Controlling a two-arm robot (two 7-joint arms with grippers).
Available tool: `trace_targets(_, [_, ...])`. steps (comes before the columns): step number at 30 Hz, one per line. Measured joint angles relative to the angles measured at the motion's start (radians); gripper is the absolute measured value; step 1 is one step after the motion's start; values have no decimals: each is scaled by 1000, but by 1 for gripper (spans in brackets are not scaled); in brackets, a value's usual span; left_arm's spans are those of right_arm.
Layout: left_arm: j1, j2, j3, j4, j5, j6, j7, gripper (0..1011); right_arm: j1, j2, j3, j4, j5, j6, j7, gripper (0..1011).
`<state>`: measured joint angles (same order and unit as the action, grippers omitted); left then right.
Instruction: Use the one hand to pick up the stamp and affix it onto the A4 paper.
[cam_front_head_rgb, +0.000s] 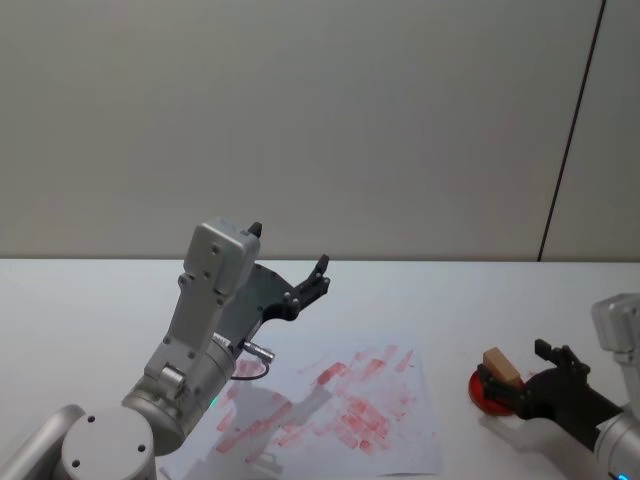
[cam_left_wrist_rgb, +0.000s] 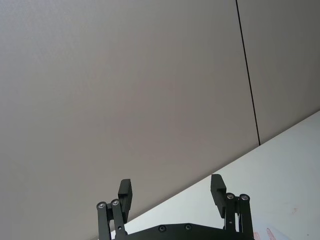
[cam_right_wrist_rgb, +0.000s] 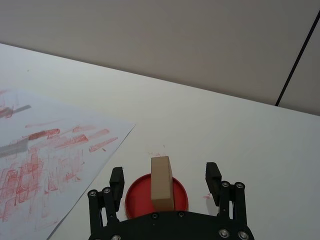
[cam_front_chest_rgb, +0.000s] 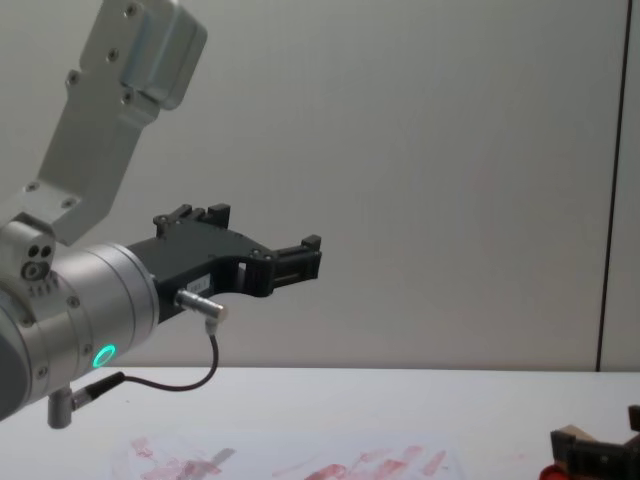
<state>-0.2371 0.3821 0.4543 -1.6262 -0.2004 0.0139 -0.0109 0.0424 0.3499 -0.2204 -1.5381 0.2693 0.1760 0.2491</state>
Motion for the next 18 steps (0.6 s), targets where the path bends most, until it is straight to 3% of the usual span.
trace_targets(9, [0,0,0,0,0,0,0,1002,14,-14,-9,31,-1,2,12,994])
trace_targets(14, [0,0,0,0,0,0,0,1003,23,-21,-14,49,-6,2,15,903])
trace_targets(18, [0,0,0,0,0,0,0,1002,31,-27,-16,65,-10,2,15,767])
